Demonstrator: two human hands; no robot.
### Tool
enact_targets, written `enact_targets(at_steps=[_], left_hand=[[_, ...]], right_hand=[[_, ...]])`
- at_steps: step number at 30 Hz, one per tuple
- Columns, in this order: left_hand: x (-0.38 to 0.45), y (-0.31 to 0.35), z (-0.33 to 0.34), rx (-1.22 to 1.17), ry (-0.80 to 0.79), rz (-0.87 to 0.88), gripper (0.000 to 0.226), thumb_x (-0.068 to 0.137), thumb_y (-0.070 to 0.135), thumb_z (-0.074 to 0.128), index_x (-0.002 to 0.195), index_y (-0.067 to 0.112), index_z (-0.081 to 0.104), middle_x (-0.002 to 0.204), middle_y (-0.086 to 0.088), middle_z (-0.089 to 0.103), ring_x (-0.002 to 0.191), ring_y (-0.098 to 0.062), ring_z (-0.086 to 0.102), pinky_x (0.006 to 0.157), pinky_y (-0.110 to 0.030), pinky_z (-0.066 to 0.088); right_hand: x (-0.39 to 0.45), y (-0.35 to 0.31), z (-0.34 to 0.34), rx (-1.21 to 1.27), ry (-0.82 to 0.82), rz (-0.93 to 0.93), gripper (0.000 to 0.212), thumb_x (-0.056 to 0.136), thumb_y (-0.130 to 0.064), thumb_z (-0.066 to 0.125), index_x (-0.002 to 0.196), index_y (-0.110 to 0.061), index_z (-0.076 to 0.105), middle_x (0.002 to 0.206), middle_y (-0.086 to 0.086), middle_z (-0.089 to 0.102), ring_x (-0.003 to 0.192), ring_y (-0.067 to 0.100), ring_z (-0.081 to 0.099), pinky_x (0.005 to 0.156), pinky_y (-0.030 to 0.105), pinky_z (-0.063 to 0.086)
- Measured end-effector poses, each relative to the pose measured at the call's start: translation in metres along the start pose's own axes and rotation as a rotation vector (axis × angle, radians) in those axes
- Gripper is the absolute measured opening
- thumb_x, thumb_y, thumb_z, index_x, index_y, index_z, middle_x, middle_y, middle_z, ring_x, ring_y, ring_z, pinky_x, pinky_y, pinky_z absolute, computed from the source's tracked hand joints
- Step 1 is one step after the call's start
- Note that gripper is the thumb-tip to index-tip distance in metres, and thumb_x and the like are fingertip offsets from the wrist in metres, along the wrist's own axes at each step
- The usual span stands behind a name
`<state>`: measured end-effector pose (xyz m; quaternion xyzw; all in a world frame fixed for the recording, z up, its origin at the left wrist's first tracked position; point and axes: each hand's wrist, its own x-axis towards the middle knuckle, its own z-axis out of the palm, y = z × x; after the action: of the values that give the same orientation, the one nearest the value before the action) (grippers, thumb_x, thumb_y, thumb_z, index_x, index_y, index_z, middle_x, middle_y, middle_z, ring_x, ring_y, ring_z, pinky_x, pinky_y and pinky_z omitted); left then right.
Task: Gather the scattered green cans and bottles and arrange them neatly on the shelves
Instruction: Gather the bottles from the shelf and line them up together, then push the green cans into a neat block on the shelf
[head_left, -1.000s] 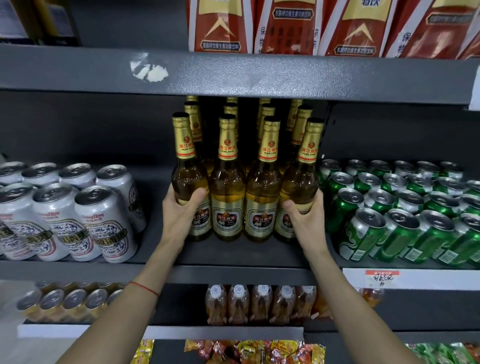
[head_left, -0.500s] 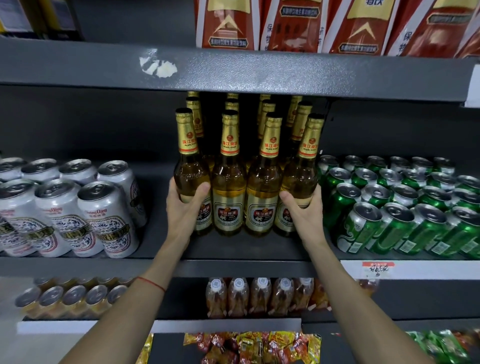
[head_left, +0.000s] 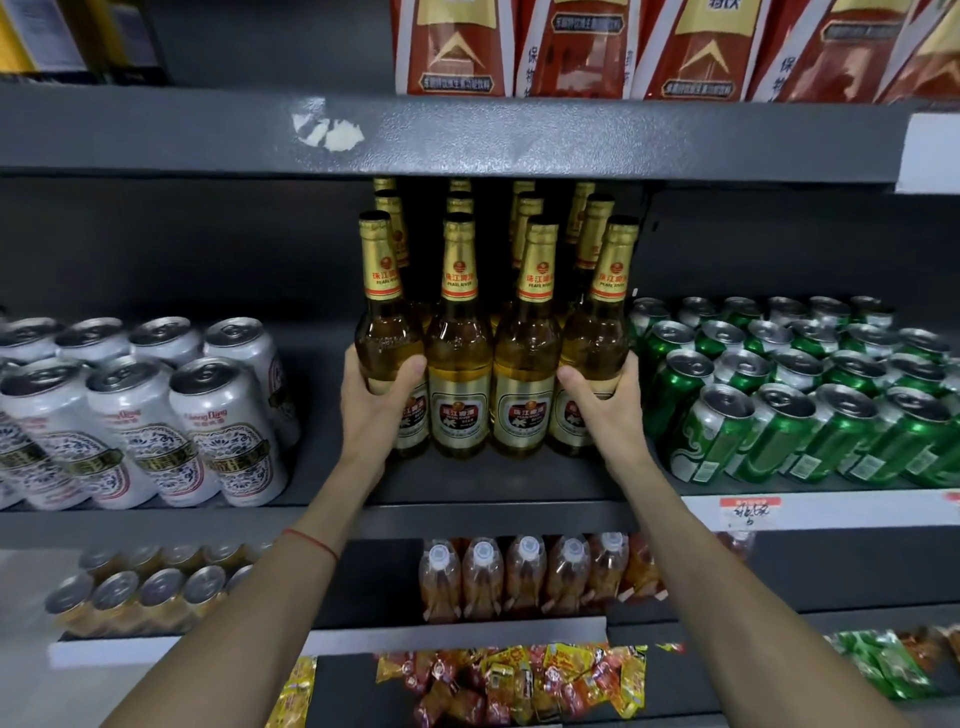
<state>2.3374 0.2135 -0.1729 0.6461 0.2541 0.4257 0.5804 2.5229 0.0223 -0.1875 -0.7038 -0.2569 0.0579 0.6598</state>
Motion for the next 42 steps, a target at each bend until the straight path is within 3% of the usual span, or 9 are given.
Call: enact_targets(at_steps=[5, 10, 14, 17, 20, 28, 34, 39, 42], left_hand=[[-0.002, -0.002, -0.002, 0.017, -0.003, 0.001, 0.064, 0.079, 0.051, 0.083, 0.132, 0.03, 0.055, 0.128, 0.005, 0.07, 0.122, -0.013, 0.067, 0.11, -0.049, 0.052], [-0.026, 0.0, 0.015, 0.05, 0.268, 0.152, 0.091, 0.088, 0.054, 0.075, 0.159, 0.015, 0.033, 0.151, -0.003, 0.049, 0.142, -0.016, 0.048, 0.123, -0.039, 0.039], [-0.064, 0.007, 0.056, 0.209, 0.549, 0.467, 0.054, 0.101, 0.036, 0.066, 0.136, -0.002, 0.051, 0.128, -0.01, 0.049, 0.125, -0.035, 0.051, 0.111, -0.042, 0.043], [-0.094, 0.021, 0.111, 0.207, 0.374, 0.605, 0.028, 0.102, 0.02, 0.063, 0.122, 0.001, 0.056, 0.114, -0.001, 0.052, 0.103, -0.026, 0.054, 0.092, -0.027, 0.044], [-0.117, 0.033, 0.174, 0.186, 0.129, 0.525, 0.033, 0.102, 0.028, 0.061, 0.12, 0.001, 0.059, 0.112, -0.018, 0.059, 0.1, -0.025, 0.059, 0.087, -0.034, 0.049], [-0.168, 0.041, 0.288, 0.225, -0.066, 0.309, 0.063, 0.102, 0.041, 0.063, 0.156, 0.018, 0.042, 0.155, 0.005, 0.048, 0.139, -0.004, 0.044, 0.107, -0.005, 0.036], [-0.167, 0.025, 0.314, 0.214, -0.04, 0.109, 0.089, 0.093, 0.063, 0.064, 0.165, 0.031, 0.024, 0.171, 0.012, 0.027, 0.157, -0.011, 0.025, 0.128, -0.043, 0.028], [-0.148, 0.017, 0.324, 0.221, -0.009, 0.018, 0.086, 0.096, 0.059, 0.063, 0.166, 0.034, 0.019, 0.173, 0.012, 0.021, 0.159, -0.013, 0.021, 0.129, -0.043, 0.024], [-0.133, 0.013, 0.326, 0.172, 0.018, -0.059, 0.082, 0.098, 0.054, 0.062, 0.166, 0.033, 0.021, 0.173, 0.008, 0.023, 0.159, -0.014, 0.023, 0.128, -0.042, 0.024]], right_hand=[[-0.002, -0.005, -0.007, -0.001, -0.06, 0.01, 0.078, 0.087, -0.027, 0.081, 0.148, -0.012, 0.034, 0.128, -0.005, 0.062, 0.11, -0.005, 0.063, 0.103, 0.028, 0.053], [-0.009, -0.013, -0.023, -0.041, -0.1, -0.059, 0.089, 0.086, -0.031, 0.082, 0.154, -0.012, 0.027, 0.149, 0.006, 0.051, 0.135, 0.013, 0.053, 0.098, 0.007, 0.045], [-0.017, -0.028, -0.059, -0.12, -0.165, -0.138, 0.097, 0.081, -0.061, 0.076, 0.156, -0.019, 0.032, 0.155, 0.0, 0.046, 0.144, 0.011, 0.044, 0.119, 0.03, 0.039], [-0.025, -0.038, -0.102, -0.189, -0.248, -0.184, 0.099, 0.074, -0.077, 0.068, 0.153, -0.026, 0.037, 0.155, -0.004, 0.047, 0.143, 0.009, 0.043, 0.12, 0.034, 0.038], [-0.03, -0.045, -0.158, -0.299, -0.325, -0.212, 0.085, 0.085, -0.064, 0.069, 0.154, -0.033, 0.032, 0.162, -0.006, 0.038, 0.15, 0.011, 0.034, 0.122, 0.041, 0.035], [-0.019, -0.025, -0.327, -0.514, -0.251, -0.227, 0.087, 0.09, -0.056, 0.069, 0.16, -0.03, 0.025, 0.169, -0.007, 0.027, 0.156, 0.015, 0.023, 0.127, 0.043, 0.025], [0.014, 0.004, -0.408, -0.436, -0.002, -0.103, 0.101, 0.077, -0.079, 0.062, 0.159, -0.026, 0.033, 0.164, -0.004, 0.038, 0.153, 0.016, 0.031, 0.125, 0.047, 0.031], [0.056, 0.021, -0.44, -0.623, 0.18, -0.067, 0.102, 0.078, -0.079, 0.06, 0.153, -0.013, 0.043, 0.151, 0.009, 0.055, 0.142, 0.029, 0.048, 0.119, 0.054, 0.035], [0.077, 0.019, -0.459, -0.639, 0.22, 0.012, 0.085, 0.086, -0.07, 0.064, 0.148, -0.014, 0.05, 0.146, 0.012, 0.059, 0.138, 0.033, 0.053, 0.116, 0.051, 0.04]])
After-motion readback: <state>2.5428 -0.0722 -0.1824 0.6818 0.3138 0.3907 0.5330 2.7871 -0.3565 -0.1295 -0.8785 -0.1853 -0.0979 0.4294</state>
